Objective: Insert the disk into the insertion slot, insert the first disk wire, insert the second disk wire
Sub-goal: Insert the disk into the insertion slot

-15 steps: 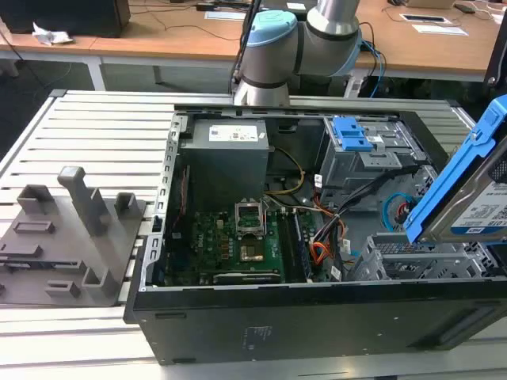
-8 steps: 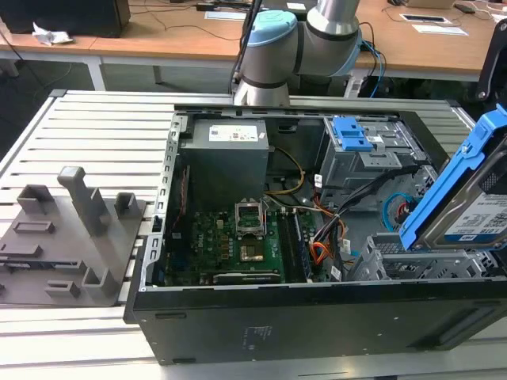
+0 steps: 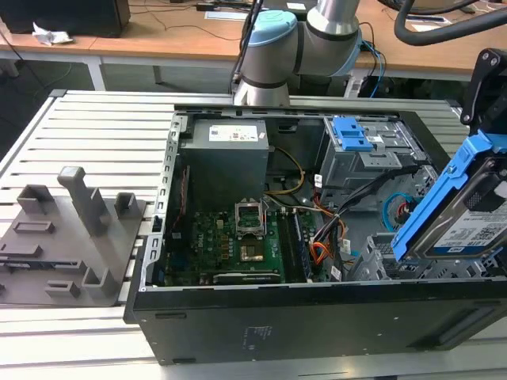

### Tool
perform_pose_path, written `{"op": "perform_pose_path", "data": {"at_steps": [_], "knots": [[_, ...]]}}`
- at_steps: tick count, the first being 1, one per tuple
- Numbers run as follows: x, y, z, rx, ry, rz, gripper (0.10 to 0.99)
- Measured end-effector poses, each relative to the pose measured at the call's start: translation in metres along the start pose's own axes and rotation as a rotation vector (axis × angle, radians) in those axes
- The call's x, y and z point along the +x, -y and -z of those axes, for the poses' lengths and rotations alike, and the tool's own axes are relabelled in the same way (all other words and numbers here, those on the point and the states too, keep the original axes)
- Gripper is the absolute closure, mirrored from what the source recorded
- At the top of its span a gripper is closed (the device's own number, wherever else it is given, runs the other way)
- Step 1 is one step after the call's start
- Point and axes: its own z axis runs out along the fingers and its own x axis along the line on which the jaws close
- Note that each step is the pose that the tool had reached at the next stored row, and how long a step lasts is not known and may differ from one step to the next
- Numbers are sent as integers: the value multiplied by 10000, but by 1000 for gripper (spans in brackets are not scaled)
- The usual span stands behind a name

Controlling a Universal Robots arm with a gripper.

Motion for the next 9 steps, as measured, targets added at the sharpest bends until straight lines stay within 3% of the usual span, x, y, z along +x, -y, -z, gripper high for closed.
{"op": "perform_pose_path", "data": {"at_steps": [3,7,9], "knots": [[-22,3,-46,0,-1,0,722],[-174,1,-56,0,-1,0,722],[-214,1,-61,0,1,1,722]]}}
